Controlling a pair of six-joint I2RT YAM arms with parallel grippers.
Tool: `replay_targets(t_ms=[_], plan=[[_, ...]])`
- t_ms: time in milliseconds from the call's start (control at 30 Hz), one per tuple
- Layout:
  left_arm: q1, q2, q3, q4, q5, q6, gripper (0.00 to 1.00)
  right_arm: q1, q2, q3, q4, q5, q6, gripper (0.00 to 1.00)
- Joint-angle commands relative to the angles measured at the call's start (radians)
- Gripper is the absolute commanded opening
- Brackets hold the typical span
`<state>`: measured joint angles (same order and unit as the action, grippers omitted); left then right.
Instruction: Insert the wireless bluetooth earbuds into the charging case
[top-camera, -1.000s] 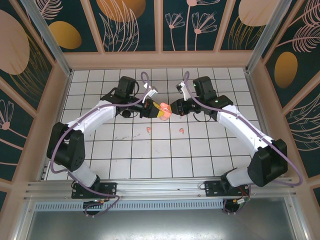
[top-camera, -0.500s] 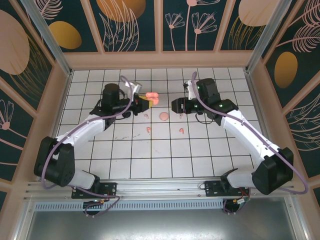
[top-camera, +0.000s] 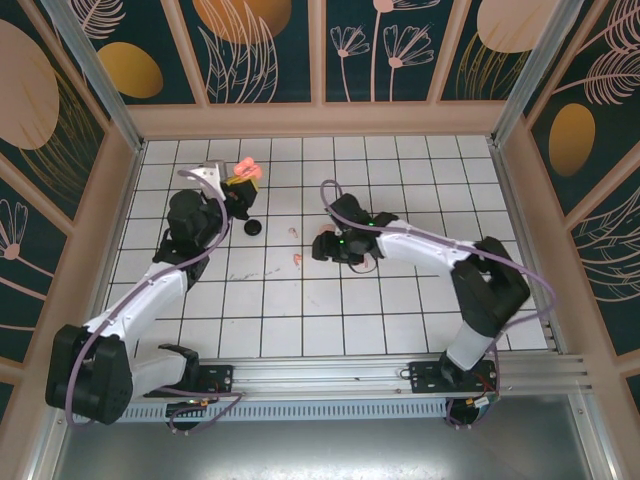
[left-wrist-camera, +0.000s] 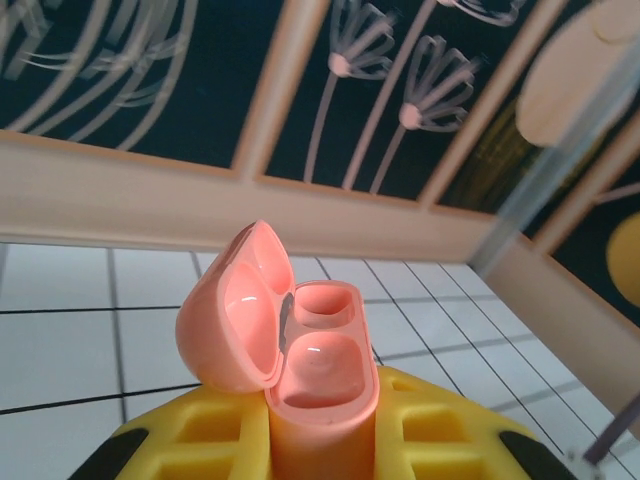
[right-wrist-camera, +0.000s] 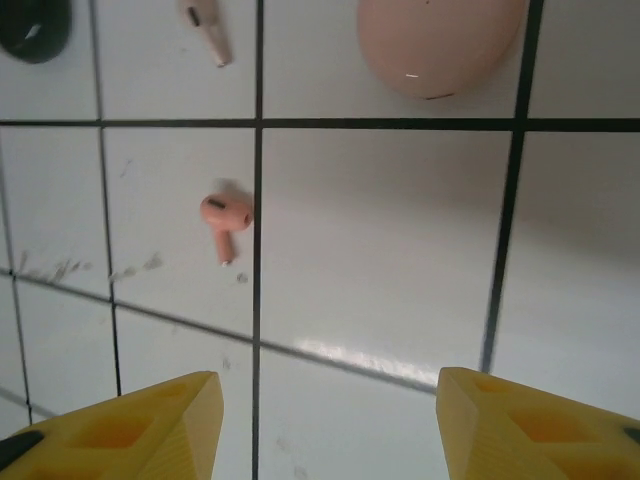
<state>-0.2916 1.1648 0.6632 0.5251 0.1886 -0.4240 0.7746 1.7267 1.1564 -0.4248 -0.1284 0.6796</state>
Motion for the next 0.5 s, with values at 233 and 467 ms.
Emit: replay_targets(t_ms=[233,467], plan=[[0.006,-0.084,-0.091,0.082,-0.211,-0.071,0.0,0.093,0.251,0.275,-0.147,0.21,0.281,0.59],[0.007,-0.092,-0.109,0.084,-0.242,-0.084,0.0,0.124,0.357,0.411,-0.235,0.246,0.33,0.58]])
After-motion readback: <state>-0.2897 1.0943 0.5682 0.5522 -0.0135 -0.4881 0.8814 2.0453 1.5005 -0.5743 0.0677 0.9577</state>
